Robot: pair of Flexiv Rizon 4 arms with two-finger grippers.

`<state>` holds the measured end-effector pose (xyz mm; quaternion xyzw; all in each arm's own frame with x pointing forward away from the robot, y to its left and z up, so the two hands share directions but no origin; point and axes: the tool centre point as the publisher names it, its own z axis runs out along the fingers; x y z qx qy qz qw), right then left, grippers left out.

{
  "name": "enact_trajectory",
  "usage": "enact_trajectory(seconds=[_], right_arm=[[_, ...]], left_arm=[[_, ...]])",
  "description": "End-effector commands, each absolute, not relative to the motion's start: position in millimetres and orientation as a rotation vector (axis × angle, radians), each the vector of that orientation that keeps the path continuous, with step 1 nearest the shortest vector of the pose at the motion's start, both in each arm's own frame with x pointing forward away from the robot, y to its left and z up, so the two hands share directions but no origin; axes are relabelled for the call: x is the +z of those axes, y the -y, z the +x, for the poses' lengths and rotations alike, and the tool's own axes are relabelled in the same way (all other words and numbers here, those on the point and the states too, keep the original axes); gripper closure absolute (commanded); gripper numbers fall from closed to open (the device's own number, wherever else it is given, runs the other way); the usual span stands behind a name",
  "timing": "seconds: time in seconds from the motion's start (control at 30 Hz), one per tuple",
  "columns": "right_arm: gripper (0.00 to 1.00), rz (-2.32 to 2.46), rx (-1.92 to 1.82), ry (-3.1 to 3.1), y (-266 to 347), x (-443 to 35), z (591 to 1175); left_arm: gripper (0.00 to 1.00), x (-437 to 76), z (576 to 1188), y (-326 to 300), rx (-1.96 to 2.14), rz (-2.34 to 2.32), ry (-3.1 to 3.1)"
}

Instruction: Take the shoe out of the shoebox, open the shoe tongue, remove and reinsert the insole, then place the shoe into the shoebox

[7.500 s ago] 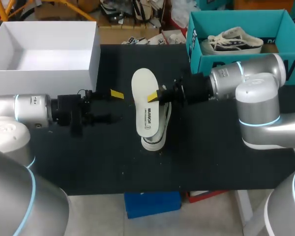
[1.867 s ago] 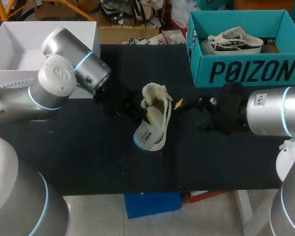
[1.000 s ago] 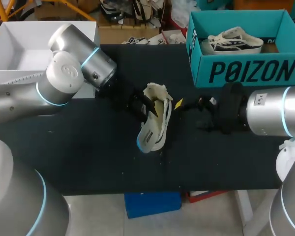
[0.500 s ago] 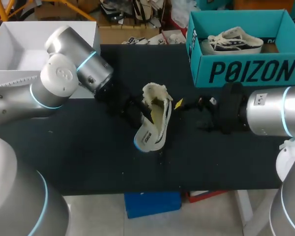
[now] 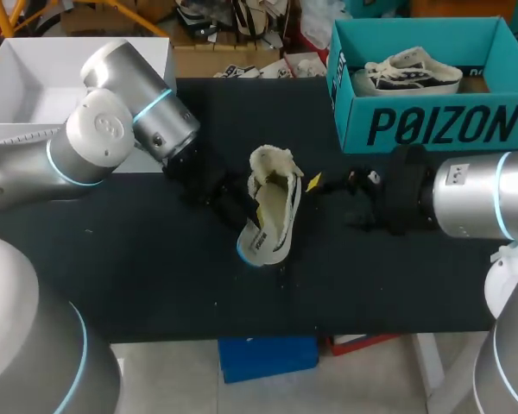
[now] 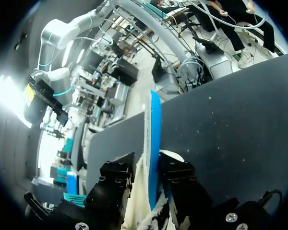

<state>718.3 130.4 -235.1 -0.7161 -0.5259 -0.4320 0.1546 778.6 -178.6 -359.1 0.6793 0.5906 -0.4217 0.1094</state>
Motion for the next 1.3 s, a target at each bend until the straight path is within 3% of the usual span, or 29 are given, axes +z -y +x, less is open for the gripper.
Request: enact_trajectory(seconds=[0.03, 0.1, 1.3], right_arm=[[0.00, -2.042, -1.235, 1.509, -126.2, -233.8, 717.1], [0.00, -2.042, -1.235, 1.509, -126.2, -233.8, 717.1], [0.00, -2.042, -1.235, 1.509, -126.2, -233.8, 717.1]], left_arm=[[0.87, -359.7, 781.3, 182.0, -1.237, 2.038, -1.743], [1.00, -359.9, 781.1, 182.2, -1.268, 2.029, -1.745], [1.00, -361.7, 830.6, 198.2, -1.157, 1.967, -1.732]])
